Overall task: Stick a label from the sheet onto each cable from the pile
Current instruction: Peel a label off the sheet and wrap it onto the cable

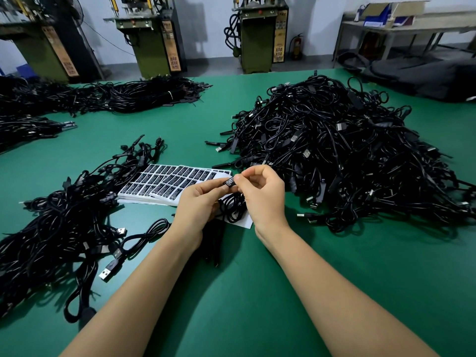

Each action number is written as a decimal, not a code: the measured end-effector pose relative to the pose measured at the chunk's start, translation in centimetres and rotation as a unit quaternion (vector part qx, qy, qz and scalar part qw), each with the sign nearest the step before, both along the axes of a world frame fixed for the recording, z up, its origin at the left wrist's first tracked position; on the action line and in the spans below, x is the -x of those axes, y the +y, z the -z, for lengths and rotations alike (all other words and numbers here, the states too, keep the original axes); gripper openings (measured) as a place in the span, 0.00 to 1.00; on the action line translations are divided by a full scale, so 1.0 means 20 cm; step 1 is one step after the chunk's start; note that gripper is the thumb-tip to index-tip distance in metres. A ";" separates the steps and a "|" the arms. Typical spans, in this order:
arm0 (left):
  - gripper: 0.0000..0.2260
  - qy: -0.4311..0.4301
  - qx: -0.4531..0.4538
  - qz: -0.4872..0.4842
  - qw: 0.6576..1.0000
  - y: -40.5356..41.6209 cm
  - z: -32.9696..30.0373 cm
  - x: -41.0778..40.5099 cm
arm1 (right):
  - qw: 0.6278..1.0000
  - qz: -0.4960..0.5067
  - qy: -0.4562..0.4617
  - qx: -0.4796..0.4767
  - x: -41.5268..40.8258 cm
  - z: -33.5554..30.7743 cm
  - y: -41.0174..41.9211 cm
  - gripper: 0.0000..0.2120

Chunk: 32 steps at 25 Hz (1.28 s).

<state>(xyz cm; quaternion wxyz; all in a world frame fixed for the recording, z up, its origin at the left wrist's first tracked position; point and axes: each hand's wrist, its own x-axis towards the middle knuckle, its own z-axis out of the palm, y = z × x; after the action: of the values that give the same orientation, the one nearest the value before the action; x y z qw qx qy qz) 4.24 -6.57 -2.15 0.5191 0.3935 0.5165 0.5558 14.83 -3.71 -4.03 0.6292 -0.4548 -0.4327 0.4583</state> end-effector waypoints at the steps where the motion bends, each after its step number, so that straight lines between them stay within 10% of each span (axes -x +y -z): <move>1: 0.07 0.004 -0.001 0.000 1.000 0.00 0.00 0.00 | 1.000 0.001 -0.002 0.000 0.00 0.00 0.00 0.08; 32: 0.06 -0.002 -0.025 -0.092 0.995 0.00 0.04 -0.03 | 0.988 0.032 -0.141 -0.059 0.02 0.00 -0.04 0.08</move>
<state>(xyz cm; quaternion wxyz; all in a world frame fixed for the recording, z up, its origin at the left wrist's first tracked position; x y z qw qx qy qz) 4.76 -6.49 -3.04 0.4573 0.3559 0.5354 0.6145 14.51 -4.58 -4.04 0.6021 -0.4908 -0.5281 0.3431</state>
